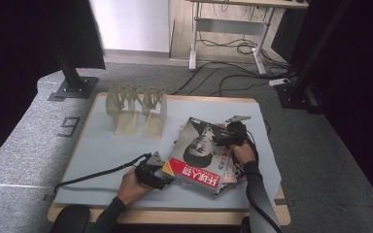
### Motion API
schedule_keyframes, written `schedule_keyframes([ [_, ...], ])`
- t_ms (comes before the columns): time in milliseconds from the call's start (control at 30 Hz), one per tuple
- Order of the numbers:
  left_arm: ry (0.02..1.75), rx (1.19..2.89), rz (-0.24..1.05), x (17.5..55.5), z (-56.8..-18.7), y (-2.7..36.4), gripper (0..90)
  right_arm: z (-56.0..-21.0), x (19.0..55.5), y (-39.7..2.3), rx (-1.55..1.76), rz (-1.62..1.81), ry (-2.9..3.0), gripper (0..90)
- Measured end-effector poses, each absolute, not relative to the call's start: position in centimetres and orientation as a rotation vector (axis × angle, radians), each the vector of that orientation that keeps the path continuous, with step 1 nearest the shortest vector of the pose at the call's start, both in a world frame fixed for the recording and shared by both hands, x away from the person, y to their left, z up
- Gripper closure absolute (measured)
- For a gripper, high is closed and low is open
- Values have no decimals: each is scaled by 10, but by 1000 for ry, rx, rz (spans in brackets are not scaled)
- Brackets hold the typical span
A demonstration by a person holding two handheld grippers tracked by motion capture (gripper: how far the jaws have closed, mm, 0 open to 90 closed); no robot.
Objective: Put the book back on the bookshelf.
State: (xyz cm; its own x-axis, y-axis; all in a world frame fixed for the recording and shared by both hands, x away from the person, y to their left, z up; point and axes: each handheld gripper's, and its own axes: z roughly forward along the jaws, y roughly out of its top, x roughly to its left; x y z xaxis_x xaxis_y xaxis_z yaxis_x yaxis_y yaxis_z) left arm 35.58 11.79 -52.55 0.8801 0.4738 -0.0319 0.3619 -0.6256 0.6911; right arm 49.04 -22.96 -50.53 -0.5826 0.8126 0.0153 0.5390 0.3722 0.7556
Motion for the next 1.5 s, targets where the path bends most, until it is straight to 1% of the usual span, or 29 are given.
schedule_keyframes([
  [133,603,2309,202,355,-527,117,216,-507,496,-233,1201,1078,2301,0],
  [467,617,2316,247,357,-529,117,221,-507,490,-234,1203,1071,2285,4],
  [700,627,2322,298,357,-527,119,226,-508,478,-238,1213,1071,2271,3],
  [833,638,2318,305,358,-527,120,235,-509,471,-243,1209,1081,2269,4],
  [1000,654,2307,295,358,-526,124,280,-509,464,-246,1209,1079,2261,5],
  [1067,648,2302,268,358,-525,125,278,-509,461,-247,1210,1078,2256,6],
  [1233,631,2298,250,353,-521,130,262,-509,455,-249,1209,1077,2255,7],
  [1367,631,2273,226,353,-518,134,265,-509,451,-250,1212,1079,2249,8],
  [1433,636,2273,232,354,-518,134,281,-509,449,-250,1218,1081,2243,8],
  [1500,644,2275,240,355,-519,134,320,-509,447,-250,1219,1077,2241,8],
])
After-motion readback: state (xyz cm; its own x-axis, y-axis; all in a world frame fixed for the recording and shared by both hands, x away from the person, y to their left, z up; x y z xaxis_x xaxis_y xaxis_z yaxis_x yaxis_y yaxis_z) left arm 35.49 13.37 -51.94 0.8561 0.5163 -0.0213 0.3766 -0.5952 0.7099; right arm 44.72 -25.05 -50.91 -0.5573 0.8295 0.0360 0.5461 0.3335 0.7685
